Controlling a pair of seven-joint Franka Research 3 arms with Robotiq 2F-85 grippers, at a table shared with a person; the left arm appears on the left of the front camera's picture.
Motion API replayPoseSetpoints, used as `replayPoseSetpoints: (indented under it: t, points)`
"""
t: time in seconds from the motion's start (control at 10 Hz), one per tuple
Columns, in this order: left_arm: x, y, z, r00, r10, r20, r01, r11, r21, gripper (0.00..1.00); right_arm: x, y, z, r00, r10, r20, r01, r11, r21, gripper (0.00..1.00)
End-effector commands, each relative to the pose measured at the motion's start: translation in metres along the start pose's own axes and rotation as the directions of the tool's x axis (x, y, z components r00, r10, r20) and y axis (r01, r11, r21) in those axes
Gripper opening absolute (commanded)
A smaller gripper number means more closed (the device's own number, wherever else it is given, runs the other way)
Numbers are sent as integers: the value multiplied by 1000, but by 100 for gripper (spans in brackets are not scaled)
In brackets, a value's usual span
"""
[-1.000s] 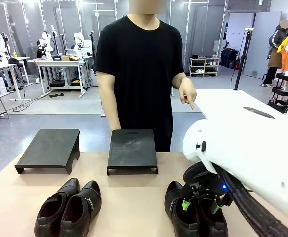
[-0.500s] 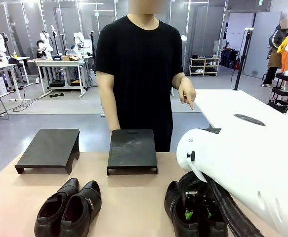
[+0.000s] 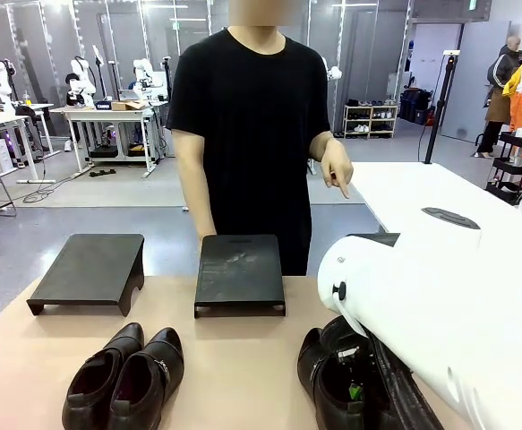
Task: Place the shoes on the stand as instructed by the person.
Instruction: Pick up one pair of Shoes and place it on the Shoes Stand indicated by the person.
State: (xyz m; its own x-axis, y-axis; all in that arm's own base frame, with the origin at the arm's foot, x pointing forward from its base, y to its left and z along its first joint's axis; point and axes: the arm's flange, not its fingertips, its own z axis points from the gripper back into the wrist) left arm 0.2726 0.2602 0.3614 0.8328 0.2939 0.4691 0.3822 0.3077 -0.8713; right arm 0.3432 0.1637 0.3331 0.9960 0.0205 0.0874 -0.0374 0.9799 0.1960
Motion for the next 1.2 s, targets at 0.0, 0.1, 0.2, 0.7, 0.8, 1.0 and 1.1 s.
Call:
replayPoseSetpoints:
  t: [0.0,0.1,0.2,0.7,0.8,1.0,1.1]
  points:
    - [0,-1,2,1000,-4,2,4,1000,-2,100,-32,-15,-2,1000,-16,8,16,1000,20,0]
    - [0,-1,2,1000,-4,2,4,1000,-2,100,-33,-15,0,1000,-14,-1,14,1000,12,0]
    - [0,-1,2,1000,-4,2,4,1000,-2,100,-35,-15,7,1000,1,-12,-1,1000,20,0]
    - [0,-1,2,1000,-4,2,4,1000,-2,100,-36,-17,85,982,180,-61,-176,983,60,0]
    - [0,-1,2,1000,-4,2,4,1000,-2,100,-33,-18,94,982,179,-63,-174,982,79,0]
    - [0,-1,2,1000,-4,2,4,1000,-2,100,-26,-13,76,985,159,-70,-156,987,48,0]
    - [0,-1,2,1000,-4,2,4,1000,-2,100,-26,-13,76,985,159,-70,-156,987,48,0]
